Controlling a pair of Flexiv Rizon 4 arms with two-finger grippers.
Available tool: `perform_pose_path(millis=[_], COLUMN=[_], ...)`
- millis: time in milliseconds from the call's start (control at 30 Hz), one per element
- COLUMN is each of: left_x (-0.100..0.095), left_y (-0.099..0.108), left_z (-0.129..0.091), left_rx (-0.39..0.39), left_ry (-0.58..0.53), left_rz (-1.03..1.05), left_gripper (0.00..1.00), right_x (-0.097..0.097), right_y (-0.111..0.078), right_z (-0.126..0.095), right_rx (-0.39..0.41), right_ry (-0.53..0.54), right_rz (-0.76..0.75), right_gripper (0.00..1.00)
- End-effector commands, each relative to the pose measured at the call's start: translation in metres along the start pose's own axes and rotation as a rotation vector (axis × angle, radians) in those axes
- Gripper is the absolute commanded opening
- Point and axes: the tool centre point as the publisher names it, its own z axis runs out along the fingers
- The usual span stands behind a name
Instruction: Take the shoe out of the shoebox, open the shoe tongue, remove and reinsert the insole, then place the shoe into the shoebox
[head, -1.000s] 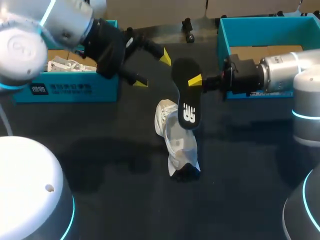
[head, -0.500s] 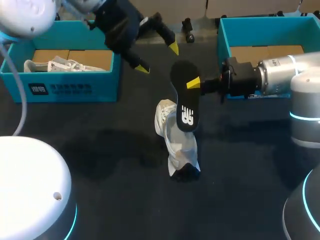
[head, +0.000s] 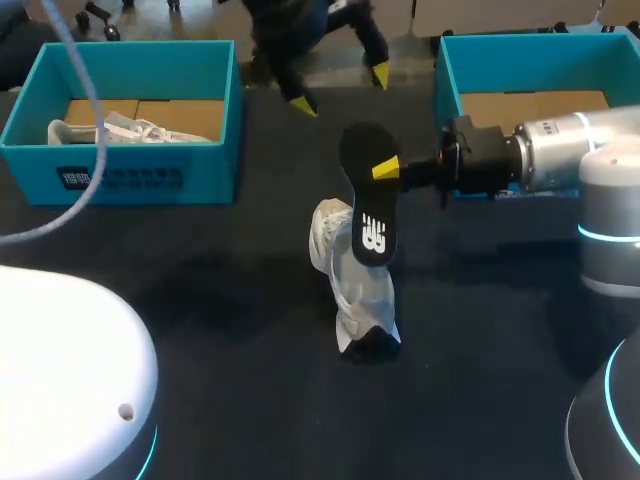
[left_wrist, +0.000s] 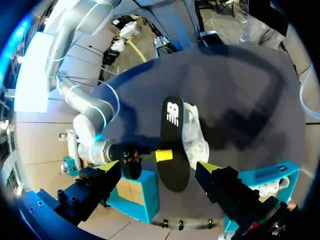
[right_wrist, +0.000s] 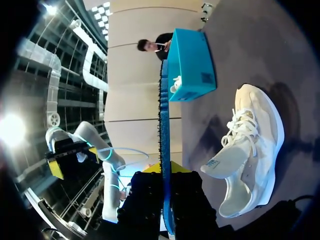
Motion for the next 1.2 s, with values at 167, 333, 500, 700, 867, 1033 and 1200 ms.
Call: perform_pose_path(millis=[167,333,500,700,867,1033,1200], left_x=[-0.025,-0.034,-0.047,-0.052,-0.053,-0.059,-0.062], left_y=[0.008,0.002,0.001,0.003,0.004,0.005,0.008], left_z=[0.001,0.0,-0.001,0.0,0.0,0.002,0.005], left_rx=[0.004,0.022,0.015,0.011,0.009,-0.012,-0.033], left_ry=[0.323,0.383,0.393,0.392,0.387,0.339,0.271], left_rz=[0.022,0.045,0.057,0.06,0.06,0.064,0.064], left_gripper=[1.0,1.0,1.0,1.0,1.0,1.0,1.0], right_x=[-0.003,-0.004,-0.006,-0.005,-0.005,-0.004,-0.005], right_y=[-0.001,-0.001,-0.001,0.0,0.001,0.002,0.001], right_z=[-0.002,-0.003,-0.004,-0.006,-0.008,-0.011,-0.013], right_rx=[0.007,0.008,0.013,0.014,0.015,0.017,0.008], right_ry=[0.0,0.002,0.005,0.008,0.006,0.003,0.005], right_rz=[0.002,0.001,0.0,-0.008,-0.007,-0.008,-0.013], right_gripper=[0.0,0.0,0.0,0.0,0.0,0.0,0.0])
